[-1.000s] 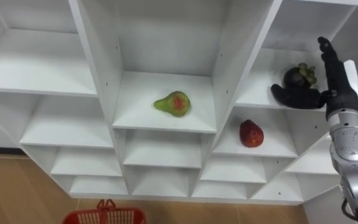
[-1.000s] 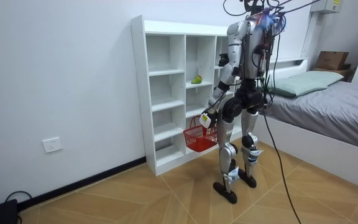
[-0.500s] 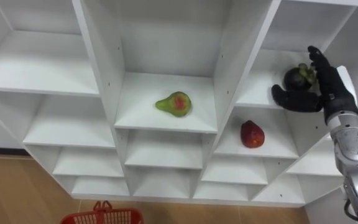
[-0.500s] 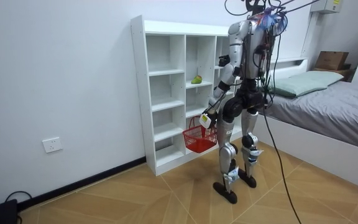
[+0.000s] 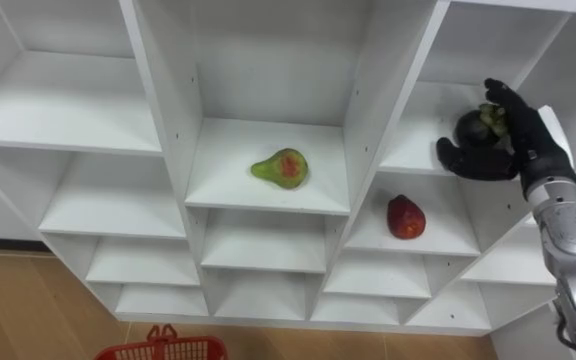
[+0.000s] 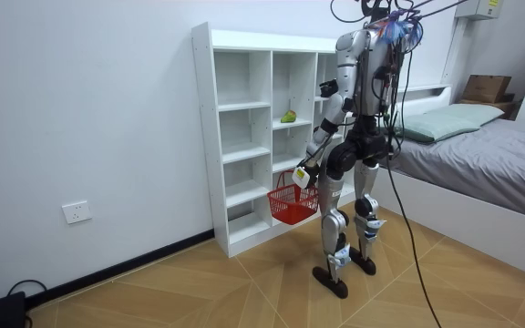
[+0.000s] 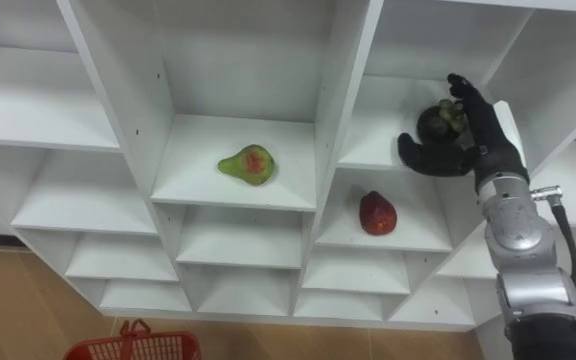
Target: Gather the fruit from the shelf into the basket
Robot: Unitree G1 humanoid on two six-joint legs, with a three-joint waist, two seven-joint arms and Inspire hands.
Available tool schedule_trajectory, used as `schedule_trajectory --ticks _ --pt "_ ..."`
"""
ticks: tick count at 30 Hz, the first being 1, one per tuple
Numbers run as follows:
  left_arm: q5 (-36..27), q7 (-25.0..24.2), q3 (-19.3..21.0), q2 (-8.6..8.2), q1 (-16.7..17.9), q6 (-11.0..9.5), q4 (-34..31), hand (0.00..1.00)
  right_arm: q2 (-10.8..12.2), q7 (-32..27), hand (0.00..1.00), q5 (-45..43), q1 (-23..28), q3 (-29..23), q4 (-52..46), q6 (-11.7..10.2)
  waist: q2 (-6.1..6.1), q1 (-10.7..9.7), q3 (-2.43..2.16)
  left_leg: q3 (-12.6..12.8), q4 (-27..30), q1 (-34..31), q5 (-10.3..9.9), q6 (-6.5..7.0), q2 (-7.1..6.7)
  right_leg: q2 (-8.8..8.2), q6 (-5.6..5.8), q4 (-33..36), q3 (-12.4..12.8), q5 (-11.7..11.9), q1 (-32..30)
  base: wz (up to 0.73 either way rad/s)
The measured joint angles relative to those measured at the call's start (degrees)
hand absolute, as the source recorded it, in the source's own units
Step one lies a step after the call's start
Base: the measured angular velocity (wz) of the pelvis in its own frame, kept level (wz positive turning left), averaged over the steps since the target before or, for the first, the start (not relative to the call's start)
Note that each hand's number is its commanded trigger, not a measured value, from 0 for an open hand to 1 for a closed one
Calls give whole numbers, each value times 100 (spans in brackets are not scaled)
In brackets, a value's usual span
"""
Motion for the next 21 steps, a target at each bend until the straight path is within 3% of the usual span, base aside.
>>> schedule_trajectory --ticks 21 --pt "-5 219 -37 5 13 0 -3 100 27 -87 100 -182 -82 -166 237 -84 12 16 28 -3 -4 68 -1 0 0 0 0 -15 3 0 74 0"
